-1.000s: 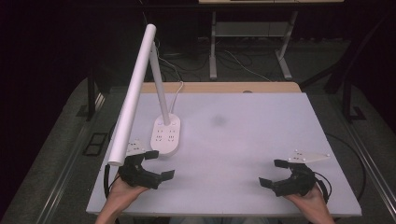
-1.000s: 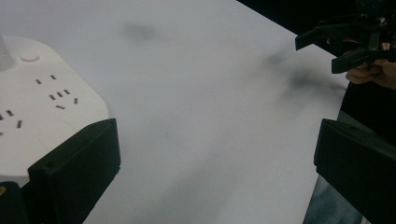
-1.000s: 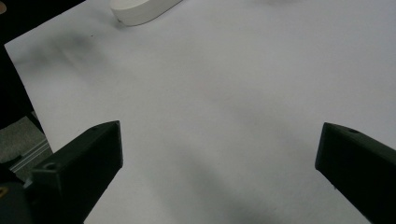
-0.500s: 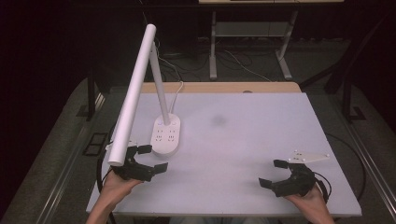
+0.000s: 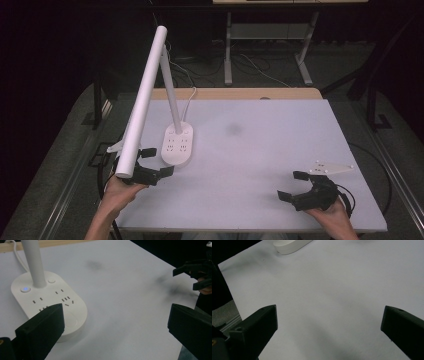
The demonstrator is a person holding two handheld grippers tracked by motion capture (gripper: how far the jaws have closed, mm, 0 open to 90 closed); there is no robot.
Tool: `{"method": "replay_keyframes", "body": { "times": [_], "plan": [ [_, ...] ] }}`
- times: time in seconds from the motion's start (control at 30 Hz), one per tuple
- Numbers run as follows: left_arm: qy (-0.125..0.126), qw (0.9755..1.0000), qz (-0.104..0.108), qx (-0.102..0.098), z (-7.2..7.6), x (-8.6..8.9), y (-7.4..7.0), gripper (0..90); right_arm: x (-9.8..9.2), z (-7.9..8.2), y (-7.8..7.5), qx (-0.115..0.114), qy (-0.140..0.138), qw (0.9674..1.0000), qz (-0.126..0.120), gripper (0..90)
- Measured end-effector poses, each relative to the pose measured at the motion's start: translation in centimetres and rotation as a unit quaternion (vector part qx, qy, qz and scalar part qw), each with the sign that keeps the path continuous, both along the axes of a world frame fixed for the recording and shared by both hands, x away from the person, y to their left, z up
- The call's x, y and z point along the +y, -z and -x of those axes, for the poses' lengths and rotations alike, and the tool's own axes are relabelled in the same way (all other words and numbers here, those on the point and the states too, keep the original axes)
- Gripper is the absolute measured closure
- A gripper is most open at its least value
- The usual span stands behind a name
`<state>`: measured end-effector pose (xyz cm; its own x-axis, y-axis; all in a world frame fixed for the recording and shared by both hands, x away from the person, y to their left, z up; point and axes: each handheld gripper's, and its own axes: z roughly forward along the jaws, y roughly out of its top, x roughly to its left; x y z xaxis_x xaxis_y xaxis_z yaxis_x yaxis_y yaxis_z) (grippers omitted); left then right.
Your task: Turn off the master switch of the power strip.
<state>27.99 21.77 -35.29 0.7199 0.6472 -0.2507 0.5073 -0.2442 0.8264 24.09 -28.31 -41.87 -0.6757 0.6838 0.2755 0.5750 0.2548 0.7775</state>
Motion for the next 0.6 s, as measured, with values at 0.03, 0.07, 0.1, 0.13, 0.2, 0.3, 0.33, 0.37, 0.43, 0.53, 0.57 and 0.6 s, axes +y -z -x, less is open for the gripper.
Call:
{"method": "replay_keyframes", "body": {
  "times": [0.03, 0.07, 0.1, 0.13, 0.2, 0.3, 0.33, 0.37, 0.43, 0.53, 0.57, 0.6],
  "plan": [
    [-0.002, 1.0000, 0.001, 0.000, -0.1, 0.0, -0.1, 0.0, 0.0, 0.0, 0.0, 0.000, -0.001, 1.0000, 0.001, 0.3],
    [-0.002, 1.0000, -0.002, 0.000, -0.1, 0.1, -0.2, 0.0, 0.0, 0.0, 0.0, 0.000, 0.001, 1.0000, 0.000, 0.3],
    [-0.004, 1.0000, -0.002, 0.000, -0.2, 0.2, -0.2, 0.0, 0.0, 0.0, 0.0, -0.001, -0.001, 1.0000, 0.001, 0.3],
    [-0.003, 1.0000, -0.004, 0.001, -0.3, 0.3, -0.3, 0.0, 0.0, 0.0, 0.0, -0.001, -0.001, 1.0000, 0.002, 0.3],
    [-0.006, 1.0000, -0.004, 0.002, -0.5, 0.4, -0.4, 0.0, 0.0, 0.0, 0.0, -0.001, -0.001, 1.0000, 0.002, 0.3],
    [-0.011, 0.9999, -0.006, 0.003, -0.7, 0.6, -0.6, 0.0, 0.0, 0.0, 0.0, -0.001, -0.001, 1.0000, 0.002, 0.3],
    [-0.010, 0.9999, -0.008, 0.003, -0.8, 0.7, -0.6, 0.0, 0.0, 0.0, 0.0, -0.001, -0.001, 1.0000, 0.002, 0.3],
    [-0.013, 0.9999, -0.007, 0.003, -0.9, 0.7, -0.7, 0.0, 0.0, 0.0, 0.0, 0.000, -0.001, 1.0000, 0.002, 0.3],
    [-0.014, 0.9998, -0.010, 0.004, -1.1, 0.8, -0.8, 0.0, 0.0, 0.0, 0.0, 0.000, -0.001, 1.0000, 0.002, 0.3],
    [-0.017, 0.9998, -0.012, 0.004, -1.4, 1.0, -1.1, 0.0, 0.0, 0.0, 0.0, 0.000, -0.001, 1.0000, 0.002, 0.3],
    [-0.019, 0.9997, -0.013, 0.005, -1.5, 1.1, -1.1, 0.0, 0.0, 0.0, 0.0, 0.000, -0.001, 1.0000, 0.003, 0.3],
    [-0.016, 0.9998, -0.014, 0.003, -1.7, 1.2, -1.2, 0.0, 0.0, 0.0, 0.0, 0.000, -0.001, 1.0000, 0.003, 0.3]
  ]
}}
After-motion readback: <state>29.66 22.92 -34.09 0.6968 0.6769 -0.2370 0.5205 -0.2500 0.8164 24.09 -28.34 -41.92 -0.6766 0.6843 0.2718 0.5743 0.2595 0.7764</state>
